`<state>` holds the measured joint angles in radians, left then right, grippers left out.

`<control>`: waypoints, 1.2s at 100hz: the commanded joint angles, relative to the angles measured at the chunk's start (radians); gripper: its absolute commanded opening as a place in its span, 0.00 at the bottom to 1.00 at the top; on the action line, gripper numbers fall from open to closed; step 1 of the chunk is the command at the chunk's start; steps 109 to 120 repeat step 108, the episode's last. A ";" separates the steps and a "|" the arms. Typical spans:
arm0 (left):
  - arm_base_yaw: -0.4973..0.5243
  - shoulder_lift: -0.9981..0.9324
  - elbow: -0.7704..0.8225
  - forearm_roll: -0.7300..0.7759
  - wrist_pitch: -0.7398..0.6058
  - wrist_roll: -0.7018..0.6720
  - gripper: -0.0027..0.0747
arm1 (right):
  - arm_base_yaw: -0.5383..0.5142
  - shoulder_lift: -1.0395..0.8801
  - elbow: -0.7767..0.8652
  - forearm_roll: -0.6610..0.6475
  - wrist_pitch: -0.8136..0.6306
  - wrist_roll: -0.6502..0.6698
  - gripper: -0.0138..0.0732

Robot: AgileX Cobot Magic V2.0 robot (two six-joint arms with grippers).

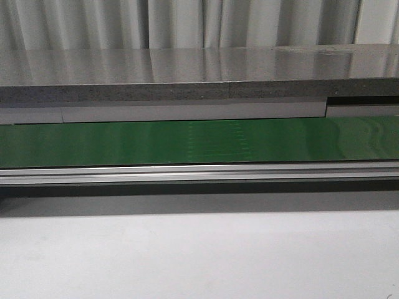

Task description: Move button from left to right

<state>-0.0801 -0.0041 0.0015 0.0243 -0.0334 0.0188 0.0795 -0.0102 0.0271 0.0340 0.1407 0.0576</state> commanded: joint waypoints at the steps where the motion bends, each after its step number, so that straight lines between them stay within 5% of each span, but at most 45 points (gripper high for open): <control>1: -0.006 -0.031 0.035 0.001 -0.061 -0.012 0.01 | 0.002 -0.018 -0.015 0.004 -0.082 -0.002 0.08; 120: -0.006 -0.031 0.035 -0.003 -0.034 -0.012 0.01 | 0.002 -0.018 -0.015 0.004 -0.082 -0.002 0.08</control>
